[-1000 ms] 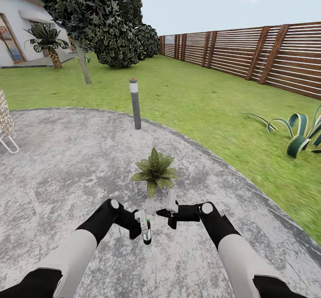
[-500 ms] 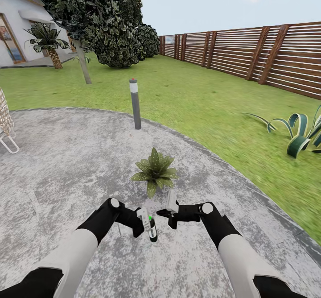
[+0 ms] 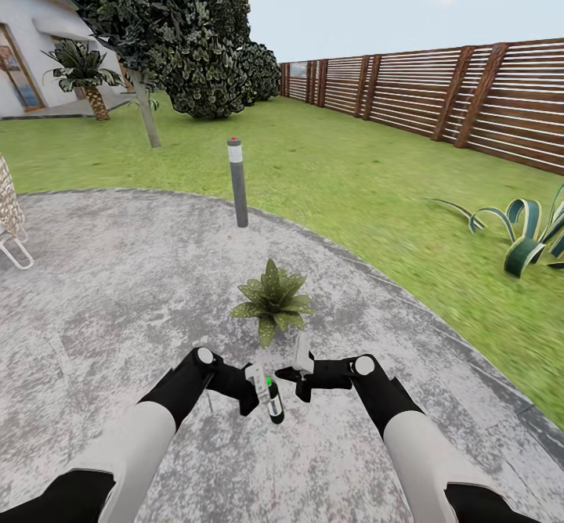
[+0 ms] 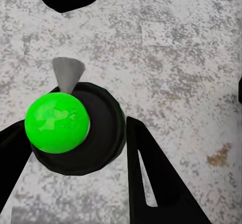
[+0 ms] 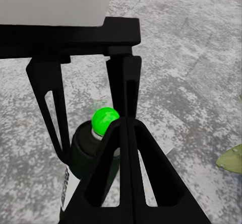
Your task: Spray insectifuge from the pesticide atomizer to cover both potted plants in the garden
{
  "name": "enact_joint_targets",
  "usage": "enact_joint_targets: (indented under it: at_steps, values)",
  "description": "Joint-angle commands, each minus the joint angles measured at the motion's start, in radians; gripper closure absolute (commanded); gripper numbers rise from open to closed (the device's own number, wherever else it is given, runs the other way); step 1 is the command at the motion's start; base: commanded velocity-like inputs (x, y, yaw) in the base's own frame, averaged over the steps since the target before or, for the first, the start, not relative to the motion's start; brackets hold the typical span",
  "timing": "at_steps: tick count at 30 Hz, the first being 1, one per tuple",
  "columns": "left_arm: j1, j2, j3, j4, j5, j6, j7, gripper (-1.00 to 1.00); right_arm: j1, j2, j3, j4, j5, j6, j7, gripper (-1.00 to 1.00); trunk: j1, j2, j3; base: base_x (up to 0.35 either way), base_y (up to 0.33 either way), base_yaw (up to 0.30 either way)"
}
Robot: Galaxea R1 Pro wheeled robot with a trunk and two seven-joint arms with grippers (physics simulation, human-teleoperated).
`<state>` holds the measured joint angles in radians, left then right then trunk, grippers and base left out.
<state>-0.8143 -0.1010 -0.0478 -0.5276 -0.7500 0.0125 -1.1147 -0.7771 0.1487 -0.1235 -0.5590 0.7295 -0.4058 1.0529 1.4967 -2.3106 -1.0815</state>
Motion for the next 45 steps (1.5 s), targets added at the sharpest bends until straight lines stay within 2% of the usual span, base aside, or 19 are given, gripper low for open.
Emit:
enact_joint_targets:
  at_steps: [1, 10, 15, 45]
  values:
    - [0.0, 0.0, 0.0, -0.002, -0.003, 0.001, -0.004, 1.0, -0.001, 0.002, -0.008, -0.001, 0.008, -0.004, 0.006, 1.0, 0.0, 0.0, -0.001, 0.0, 0.0, 0.0]
    - [-0.001, 0.0, 0.0, -0.003, 0.0, 0.001, -0.004, 1.0, -0.001, 0.002, -0.008, -0.001, 0.008, -0.004, 0.006, 1.0, 0.0, 0.0, -0.001, 0.0, 0.0, 0.0]
    - [-0.012, 0.0, 0.0, -0.002, 0.027, 0.0, -0.005, 1.0, -0.001, 0.002, -0.008, -0.001, 0.009, -0.004, 0.005, 1.0, 0.0, 0.0, -0.001, 0.0, 0.0, 0.0]
    - [-0.014, -0.011, -0.001, -0.002, 0.034, 0.0, -0.014, 1.0, -0.001, 0.002, -0.008, -0.001, 0.01, -0.004, 0.004, 1.0, 0.0, 0.0, -0.001, 0.0, 0.0, 0.0]
